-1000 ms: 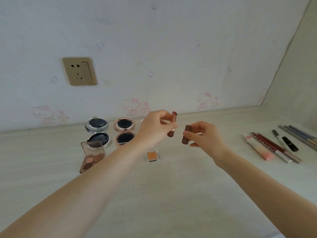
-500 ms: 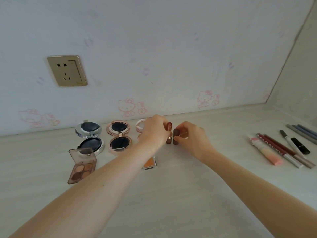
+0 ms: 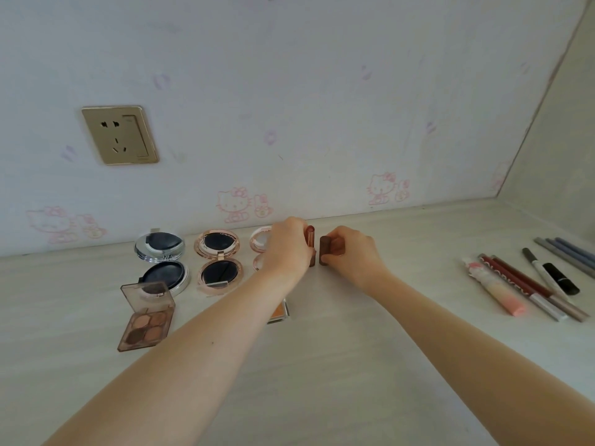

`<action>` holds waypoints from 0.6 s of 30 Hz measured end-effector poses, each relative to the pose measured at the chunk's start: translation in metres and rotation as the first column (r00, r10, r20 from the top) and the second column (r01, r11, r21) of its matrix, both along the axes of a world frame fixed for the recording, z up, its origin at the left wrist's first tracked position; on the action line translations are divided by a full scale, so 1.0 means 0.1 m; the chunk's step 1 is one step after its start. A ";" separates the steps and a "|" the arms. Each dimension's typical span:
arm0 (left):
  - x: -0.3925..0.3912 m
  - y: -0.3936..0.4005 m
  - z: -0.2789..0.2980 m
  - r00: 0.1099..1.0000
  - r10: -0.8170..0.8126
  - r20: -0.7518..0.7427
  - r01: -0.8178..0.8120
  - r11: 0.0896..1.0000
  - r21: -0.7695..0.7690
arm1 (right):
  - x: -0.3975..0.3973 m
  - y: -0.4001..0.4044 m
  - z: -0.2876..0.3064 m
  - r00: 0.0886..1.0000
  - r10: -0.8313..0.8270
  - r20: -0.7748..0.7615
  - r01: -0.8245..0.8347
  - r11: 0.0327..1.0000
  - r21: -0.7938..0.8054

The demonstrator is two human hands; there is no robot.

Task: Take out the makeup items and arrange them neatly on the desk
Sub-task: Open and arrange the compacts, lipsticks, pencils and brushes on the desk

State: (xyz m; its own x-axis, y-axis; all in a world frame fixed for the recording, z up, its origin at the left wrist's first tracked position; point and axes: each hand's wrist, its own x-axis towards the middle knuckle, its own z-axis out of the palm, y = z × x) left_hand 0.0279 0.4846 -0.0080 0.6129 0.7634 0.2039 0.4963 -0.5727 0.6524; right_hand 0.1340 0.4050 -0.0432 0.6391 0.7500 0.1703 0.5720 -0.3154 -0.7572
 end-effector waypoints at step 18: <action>0.05 0.06 -0.02 0.997 0.067 -0.034 -0.067 0.998 -0.009 | 0.05 0.11 -0.05 1.000 -0.003 0.024 0.005 0.999 -0.048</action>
